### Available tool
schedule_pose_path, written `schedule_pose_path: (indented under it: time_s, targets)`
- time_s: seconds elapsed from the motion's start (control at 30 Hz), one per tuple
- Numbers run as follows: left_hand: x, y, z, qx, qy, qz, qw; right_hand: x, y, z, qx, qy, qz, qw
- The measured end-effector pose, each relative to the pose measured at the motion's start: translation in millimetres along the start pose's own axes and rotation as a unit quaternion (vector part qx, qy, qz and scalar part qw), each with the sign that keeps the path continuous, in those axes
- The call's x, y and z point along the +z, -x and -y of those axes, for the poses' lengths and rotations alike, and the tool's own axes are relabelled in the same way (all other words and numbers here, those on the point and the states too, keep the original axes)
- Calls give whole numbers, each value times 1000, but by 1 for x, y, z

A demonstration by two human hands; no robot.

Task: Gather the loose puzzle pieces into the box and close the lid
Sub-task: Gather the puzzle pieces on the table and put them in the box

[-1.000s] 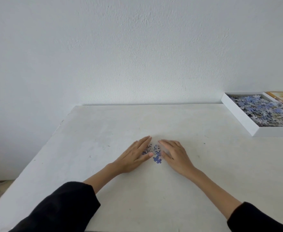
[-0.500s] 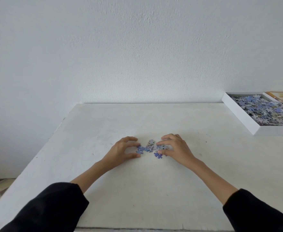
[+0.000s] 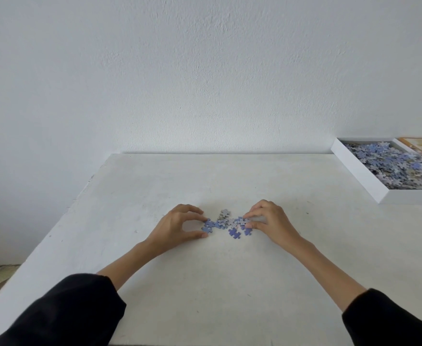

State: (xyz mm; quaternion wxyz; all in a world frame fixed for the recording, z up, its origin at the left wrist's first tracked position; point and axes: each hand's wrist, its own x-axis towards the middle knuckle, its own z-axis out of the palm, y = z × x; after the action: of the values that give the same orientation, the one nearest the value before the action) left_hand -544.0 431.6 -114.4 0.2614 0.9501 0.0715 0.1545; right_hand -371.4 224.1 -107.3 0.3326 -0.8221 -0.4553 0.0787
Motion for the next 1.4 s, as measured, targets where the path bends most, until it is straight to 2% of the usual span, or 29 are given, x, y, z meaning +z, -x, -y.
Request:
schedule_pose_path:
  time_s: [0.13,0.37,0.47,0.6,0.7,0.77,0.83,0.9,0.97,1.03,1.23,1.4]
  targets:
    - [-3,-4,-1,6,11,19,1000,-7,-7,1,18,-71,10,997]
    - [-5,-6,-1,4,17,39,999,-11,-4,-7,35,-231,-42,971]
    - [-13,-10,3,-4,25,80,996,-13,-3,-7,40,-260,-47,963]
    - [-26,-18,7,-3,31,140,990,-2,-2,-5,129,-398,-79,905]
    - [-24,-17,3,-4,27,119,993,0,-1,-4,156,-516,-108,835]
    - [-18,-15,0,-4,20,98,995,-1,-2,-3,162,-549,-118,811]
    - [-12,-13,-3,11,1,94,996,1,-3,-1,176,-525,-116,825]
    - [-9,-13,-5,26,-1,95,995,5,-3,2,172,-442,-112,873]
    - [-11,-15,-6,35,-3,97,995,10,-2,5,130,-339,-112,925]
    - [-12,-17,-6,37,-12,117,992,15,-2,5,79,-251,-120,957]
    - [-15,-31,-16,28,-24,215,976,22,-1,5,-3,-106,-149,983]
    - [-18,-29,-23,-1,103,241,965,21,1,6,23,-34,-136,990]
